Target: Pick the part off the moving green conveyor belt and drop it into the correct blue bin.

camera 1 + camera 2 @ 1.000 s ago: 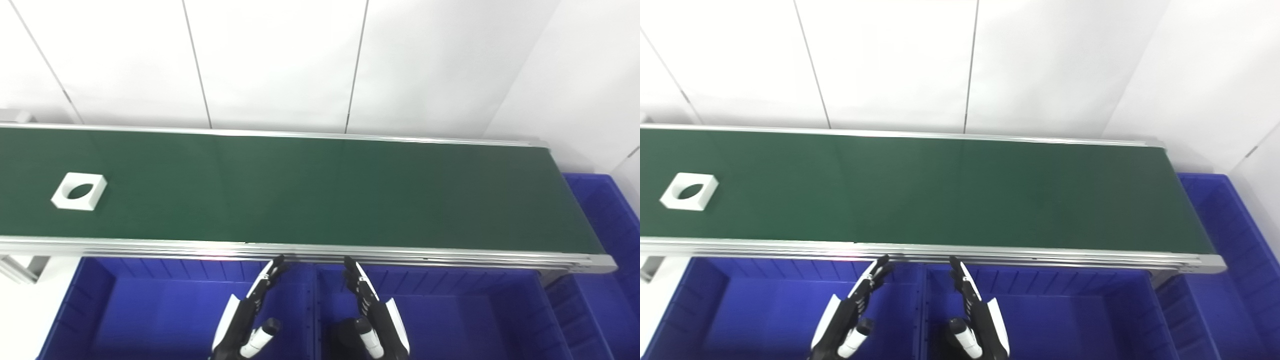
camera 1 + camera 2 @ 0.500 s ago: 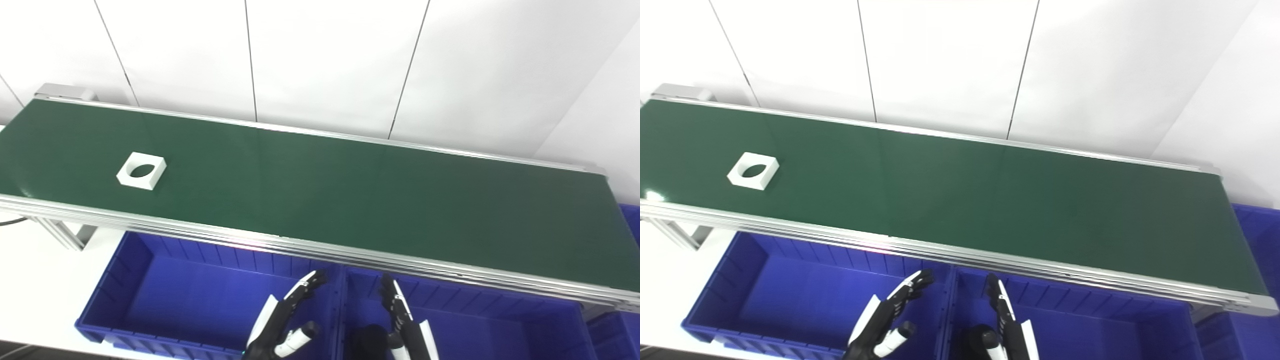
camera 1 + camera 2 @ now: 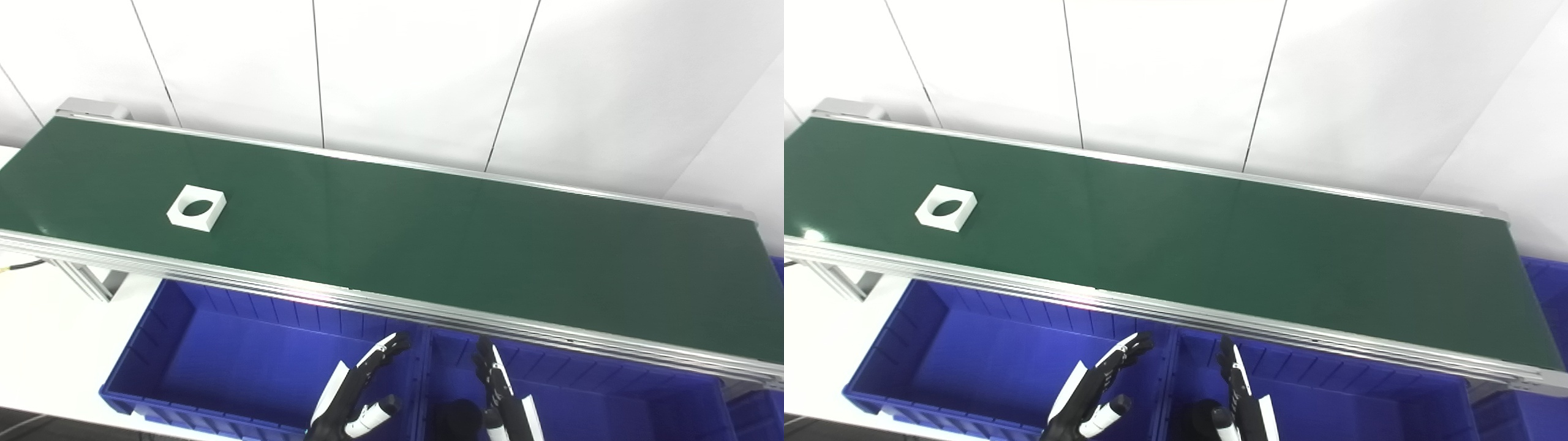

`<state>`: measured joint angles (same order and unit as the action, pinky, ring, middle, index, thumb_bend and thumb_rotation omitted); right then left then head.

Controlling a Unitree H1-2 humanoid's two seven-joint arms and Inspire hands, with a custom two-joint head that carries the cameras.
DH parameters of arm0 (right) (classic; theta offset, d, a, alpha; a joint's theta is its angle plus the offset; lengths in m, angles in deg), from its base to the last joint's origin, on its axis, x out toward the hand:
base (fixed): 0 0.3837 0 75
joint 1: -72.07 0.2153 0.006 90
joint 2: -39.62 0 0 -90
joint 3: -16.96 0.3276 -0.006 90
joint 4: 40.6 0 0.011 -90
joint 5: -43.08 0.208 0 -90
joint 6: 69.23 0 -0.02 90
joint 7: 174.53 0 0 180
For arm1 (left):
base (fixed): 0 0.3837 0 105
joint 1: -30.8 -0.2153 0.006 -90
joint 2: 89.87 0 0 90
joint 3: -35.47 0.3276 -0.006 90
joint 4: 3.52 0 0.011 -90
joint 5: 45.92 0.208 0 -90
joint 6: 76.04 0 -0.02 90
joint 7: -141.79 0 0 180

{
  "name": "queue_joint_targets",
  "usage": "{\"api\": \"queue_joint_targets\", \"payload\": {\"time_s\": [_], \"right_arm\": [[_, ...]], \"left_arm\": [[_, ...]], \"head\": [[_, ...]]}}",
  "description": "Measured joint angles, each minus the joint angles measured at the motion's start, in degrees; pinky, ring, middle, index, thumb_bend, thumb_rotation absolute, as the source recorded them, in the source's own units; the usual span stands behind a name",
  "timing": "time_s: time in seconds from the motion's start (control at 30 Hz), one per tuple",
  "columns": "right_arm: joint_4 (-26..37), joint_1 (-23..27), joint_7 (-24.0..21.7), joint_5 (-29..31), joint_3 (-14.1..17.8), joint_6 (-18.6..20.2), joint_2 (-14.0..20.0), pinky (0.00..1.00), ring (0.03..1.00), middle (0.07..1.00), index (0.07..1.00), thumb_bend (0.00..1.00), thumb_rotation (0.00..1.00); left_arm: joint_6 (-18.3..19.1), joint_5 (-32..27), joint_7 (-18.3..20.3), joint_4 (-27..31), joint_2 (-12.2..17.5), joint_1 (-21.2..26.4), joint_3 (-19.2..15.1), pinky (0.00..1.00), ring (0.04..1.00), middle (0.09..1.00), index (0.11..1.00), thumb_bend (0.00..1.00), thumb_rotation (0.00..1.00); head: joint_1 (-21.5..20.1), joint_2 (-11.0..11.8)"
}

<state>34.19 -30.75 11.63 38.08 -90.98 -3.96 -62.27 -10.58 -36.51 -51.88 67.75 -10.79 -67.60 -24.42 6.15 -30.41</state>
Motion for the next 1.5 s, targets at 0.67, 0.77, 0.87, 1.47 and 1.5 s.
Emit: {"api": "queue_joint_targets", "payload": {"time_s": [0.67, 0.77, 0.87, 1.47, 1.5], "right_arm": [[-3.4, 1.3, -0.4, 1.0, 0.2, 0.0, 0.0, 0.96, 0.957, 0.954, 0.973, 0.96, 1.00], [-3.5, 1.6, -0.5, 1.2, 0.2, 0.0, 0.0, 0.96, 0.955, 0.953, 0.972, 0.96, 1.00], [-3.8, 1.7, -0.5, 1.3, 0.2, 0.0, 0.0, 0.95, 0.951, 0.950, 0.973, 0.96, 1.00], [-2.7, 1.0, -1.4, 2.0, 0.4, 0.0, -0.1, 0.95, 0.962, 0.950, 0.977, 0.96, 0.98], [-2.7, 1.0, -1.4, 2.0, 0.5, 0.0, -0.1, 0.95, 0.961, 0.950, 0.978, 0.96, 0.98]], "left_arm": [[0.0, 0.9, -2.1, -4.2, 0.4, 1.9, 2.0, 0.85, 0.884, 0.870, 0.882, 0.96, 0.94], [0.0, 0.9, -2.6, -4.7, 0.4, 2.1, 2.4, 0.84, 0.882, 0.869, 0.882, 0.97, 0.95], [0.0, 0.9, -2.7, -4.8, 0.4, 2.2, 2.5, 0.84, 0.880, 0.868, 0.881, 0.98, 0.95], [-0.5, 2.1, -6.0, 10.1, 3.4, 1.1, 6.7, 0.83, 0.857, 0.840, 0.899, 0.97, 0.87], [-0.5, 2.2, -6.3, 11.8, 3.7, 1.1, 6.7, 0.82, 0.866, 0.843, 0.914, 0.99, 0.86]], "head": [[-0.8, 6.1], [-0.6, 6.1], [-0.6, 5.8], [0.1, 4.4], [0.1, 4.4]]}}
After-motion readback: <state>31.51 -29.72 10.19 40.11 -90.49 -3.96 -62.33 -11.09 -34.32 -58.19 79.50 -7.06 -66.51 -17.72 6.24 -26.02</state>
